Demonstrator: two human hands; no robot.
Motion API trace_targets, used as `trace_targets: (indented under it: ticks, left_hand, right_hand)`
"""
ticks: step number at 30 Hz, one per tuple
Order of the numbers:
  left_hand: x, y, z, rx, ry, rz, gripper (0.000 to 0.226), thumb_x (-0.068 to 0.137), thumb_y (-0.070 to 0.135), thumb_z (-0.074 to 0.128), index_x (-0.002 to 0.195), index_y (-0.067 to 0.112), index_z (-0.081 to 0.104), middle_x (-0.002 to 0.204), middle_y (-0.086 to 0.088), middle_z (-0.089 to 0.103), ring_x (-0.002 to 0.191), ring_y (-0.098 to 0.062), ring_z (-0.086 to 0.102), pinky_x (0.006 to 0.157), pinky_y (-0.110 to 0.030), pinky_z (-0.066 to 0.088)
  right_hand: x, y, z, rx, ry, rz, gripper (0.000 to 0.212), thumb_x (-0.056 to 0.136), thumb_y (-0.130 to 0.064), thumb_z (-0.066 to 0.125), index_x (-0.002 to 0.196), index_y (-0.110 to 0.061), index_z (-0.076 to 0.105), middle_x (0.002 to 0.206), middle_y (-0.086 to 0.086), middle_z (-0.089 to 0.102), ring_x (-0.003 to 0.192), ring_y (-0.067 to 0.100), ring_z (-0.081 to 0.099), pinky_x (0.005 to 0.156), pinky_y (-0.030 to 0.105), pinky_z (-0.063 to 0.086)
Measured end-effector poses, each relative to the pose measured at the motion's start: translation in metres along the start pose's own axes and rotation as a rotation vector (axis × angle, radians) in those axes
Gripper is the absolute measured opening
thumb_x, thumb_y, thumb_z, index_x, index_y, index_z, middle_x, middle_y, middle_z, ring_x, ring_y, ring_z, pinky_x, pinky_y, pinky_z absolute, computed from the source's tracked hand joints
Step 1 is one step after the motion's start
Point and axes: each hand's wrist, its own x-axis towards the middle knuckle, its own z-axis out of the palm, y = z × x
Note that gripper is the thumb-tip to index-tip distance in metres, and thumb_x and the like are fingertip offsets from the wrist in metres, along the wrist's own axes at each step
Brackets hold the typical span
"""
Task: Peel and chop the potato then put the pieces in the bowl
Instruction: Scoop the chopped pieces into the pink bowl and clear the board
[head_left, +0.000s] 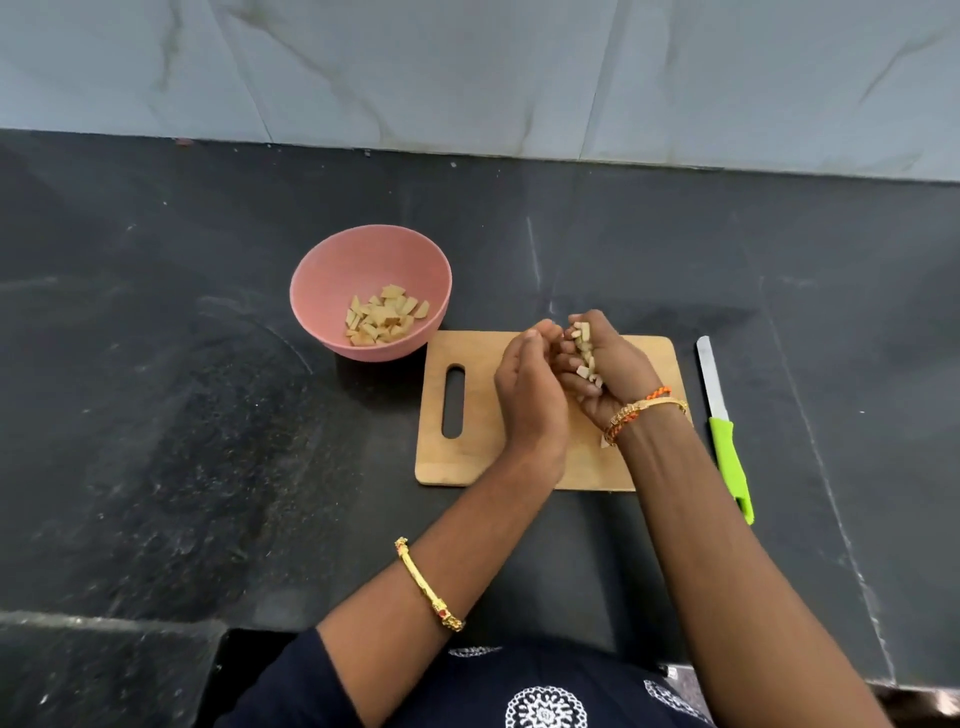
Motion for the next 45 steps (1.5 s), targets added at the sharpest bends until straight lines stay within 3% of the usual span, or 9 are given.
trace_targets:
  ticks: [6, 12, 17, 19, 24, 28, 33, 37, 45]
  left_hand:
    - [0.023, 0.08, -0.011, -0.142, 0.028, 0.057, 0.032, 0.097, 0.021, 0.034, 0.076, 0.011, 0.056, 0.059, 0.002, 0.053, 0.043, -0.006, 0.05, 0.055, -0.02, 0.044]
    - [0.048, 0.15, -0.062, 0.064, 0.073, -0.014, 0.028, 0.098, 0.032, 0.037, 0.097, 0.012, 0.057, 0.082, -0.001, 0.061, 0.077, -0.013, 0.056, 0.065, -0.028, 0.045]
    - [0.079, 0.141, -0.118, 0.75, 0.554, 0.59, 0.029, 0.087, 0.02, 0.052, 0.115, 0.018, 0.057, 0.11, 0.005, 0.057, 0.103, -0.012, 0.05, 0.081, -0.018, 0.042]
    - [0.092, 0.128, -0.132, 0.775, 0.577, 0.546, 0.037, 0.083, 0.019, 0.055, 0.12, 0.02, 0.053, 0.12, 0.003, 0.054, 0.113, -0.015, 0.044, 0.094, -0.03, 0.04]
    - [0.106, 0.106, -0.141, 0.371, 0.405, 0.281, 0.032, 0.087, 0.001, 0.048, 0.112, 0.016, 0.061, 0.104, 0.002, 0.064, 0.101, -0.016, 0.061, 0.084, -0.03, 0.054]
    - [0.104, 0.105, -0.138, 0.214, 0.407, 0.256, 0.031, 0.087, -0.002, 0.046, 0.097, 0.021, 0.065, 0.099, -0.003, 0.067, 0.095, -0.019, 0.065, 0.079, -0.035, 0.057]
    - [0.107, 0.101, -0.138, 0.178, 0.421, 0.268, 0.03, 0.088, 0.002, 0.047, 0.101, 0.02, 0.066, 0.1, -0.002, 0.067, 0.094, -0.017, 0.064, 0.072, -0.03, 0.056]
    - [0.108, 0.101, -0.137, 0.188, 0.424, 0.272, 0.029, 0.089, 0.003, 0.047, 0.101, 0.022, 0.066, 0.101, -0.001, 0.067, 0.092, -0.014, 0.064, 0.065, -0.024, 0.053]
    - [0.094, 0.102, -0.13, 0.41, 0.57, 0.471, 0.043, 0.085, 0.01, 0.054, 0.126, 0.02, 0.051, 0.122, 0.005, 0.055, 0.115, -0.01, 0.051, 0.09, -0.022, 0.043]
  right_hand:
    - [0.016, -0.029, 0.092, 0.011, -0.282, 0.12, 0.028, 0.093, -0.016, 0.038, 0.066, -0.012, 0.039, 0.056, 0.002, 0.04, 0.031, 0.006, 0.036, 0.022, 0.014, 0.021]
    - [0.054, -0.033, 0.17, -0.728, -0.261, 0.029, 0.02, 0.091, -0.023, 0.049, 0.076, -0.01, 0.052, 0.065, 0.006, 0.053, 0.044, 0.015, 0.05, 0.038, 0.02, 0.04]
    - [0.062, -0.021, 0.19, -1.608, -0.273, -0.207, 0.027, 0.091, -0.026, 0.054, 0.106, -0.006, 0.065, 0.084, 0.004, 0.061, 0.064, 0.014, 0.055, 0.054, 0.023, 0.044]
    - [0.062, -0.017, 0.189, -1.638, -0.273, -0.227, 0.029, 0.089, -0.025, 0.061, 0.109, -0.004, 0.066, 0.09, 0.006, 0.064, 0.071, 0.017, 0.059, 0.058, 0.024, 0.047]
    - [0.061, -0.008, 0.19, -1.352, -0.192, -0.638, 0.039, 0.085, -0.043, 0.065, 0.063, -0.013, 0.055, 0.065, 0.001, 0.056, 0.059, 0.012, 0.051, 0.049, 0.02, 0.038]
    - [0.054, -0.006, 0.186, -1.663, -0.441, -0.352, 0.023, 0.095, -0.022, 0.051, 0.084, -0.012, 0.069, 0.073, 0.0, 0.059, 0.064, 0.011, 0.052, 0.058, 0.022, 0.044]
    - [0.054, -0.015, 0.189, -0.811, -0.42, -0.337, 0.04, 0.077, 0.018, 0.023, 0.072, -0.014, 0.046, 0.071, 0.001, 0.054, 0.07, 0.015, 0.051, 0.056, 0.023, 0.037]
    - [0.063, -0.011, 0.18, -0.427, -0.426, -0.009, 0.048, 0.079, 0.021, 0.013, 0.079, -0.014, 0.045, 0.077, 0.005, 0.051, 0.068, 0.015, 0.05, 0.061, 0.024, 0.04]
    - [0.047, -0.024, 0.159, -0.22, -0.488, 0.081, 0.019, 0.09, -0.009, 0.042, 0.087, -0.006, 0.061, 0.088, 0.01, 0.064, 0.088, 0.023, 0.063, 0.081, 0.028, 0.052]
